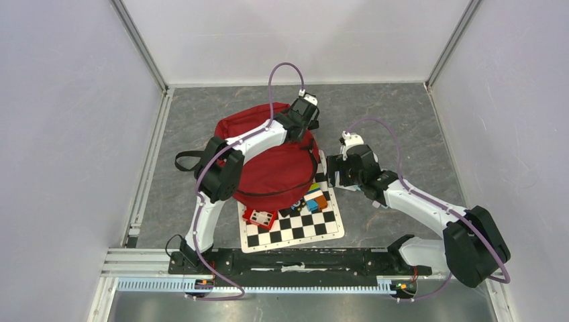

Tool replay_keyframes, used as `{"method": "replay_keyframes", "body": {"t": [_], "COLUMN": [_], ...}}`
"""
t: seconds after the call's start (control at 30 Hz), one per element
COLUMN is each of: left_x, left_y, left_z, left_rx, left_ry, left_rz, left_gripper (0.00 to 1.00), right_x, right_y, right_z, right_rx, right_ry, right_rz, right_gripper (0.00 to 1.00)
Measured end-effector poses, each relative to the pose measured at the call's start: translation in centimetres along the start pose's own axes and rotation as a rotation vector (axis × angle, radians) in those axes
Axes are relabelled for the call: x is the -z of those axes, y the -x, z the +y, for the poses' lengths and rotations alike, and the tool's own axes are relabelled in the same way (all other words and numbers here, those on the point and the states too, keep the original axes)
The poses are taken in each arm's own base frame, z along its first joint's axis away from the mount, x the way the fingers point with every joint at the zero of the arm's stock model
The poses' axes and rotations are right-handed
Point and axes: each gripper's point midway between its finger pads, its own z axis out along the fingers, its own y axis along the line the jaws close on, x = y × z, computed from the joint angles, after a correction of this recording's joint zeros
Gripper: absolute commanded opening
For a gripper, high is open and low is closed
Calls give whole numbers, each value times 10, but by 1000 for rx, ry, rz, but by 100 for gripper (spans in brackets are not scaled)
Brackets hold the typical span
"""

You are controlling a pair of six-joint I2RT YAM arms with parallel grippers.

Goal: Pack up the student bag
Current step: Unzip the student bag at the center of the board.

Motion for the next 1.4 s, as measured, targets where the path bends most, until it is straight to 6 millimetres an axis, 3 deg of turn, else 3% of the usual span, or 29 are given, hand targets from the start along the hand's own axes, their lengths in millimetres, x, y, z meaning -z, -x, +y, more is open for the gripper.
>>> {"method": "replay_keyframes", "body": {"t": [0.1, 0.3, 0.37, 0.5, 0.73, 0.87, 1.1, 1.4], "left_x": [-2, -6, -5, 9, 54, 69, 65, 53], "left_y": [-9, -25, -26, -18, 20, 34, 29, -7], "left_z": [-4, -20, -21, -16, 5, 14, 14, 28], "left_rx": [19, 78, 97, 123, 189, 211, 241, 354], "left_ry": [-13, -65, -68, -67, -54, -49, -70, -111], "left_rz": [20, 40, 34, 8, -120, -163, -145, -88], "left_gripper": [35, 5, 2, 2, 2, 2, 2, 2], "right_x": [0, 0, 0, 1, 1, 2, 4, 8], "right_y": [-2, -2, -2, 0, 0, 0, 1, 20], "right_z": [-1, -1, -1, 0, 0, 0, -3, -3], "right_rx": [-1, -1, -1, -2, -2, -2, 12, 54], "right_ry": [-1, -1, -1, 1, 1, 1, -9, -27], "right_rz": [3, 4, 4, -3, -5, -5, -6, -27], "right_gripper": [93, 93, 93, 93, 93, 93, 96, 97]}}
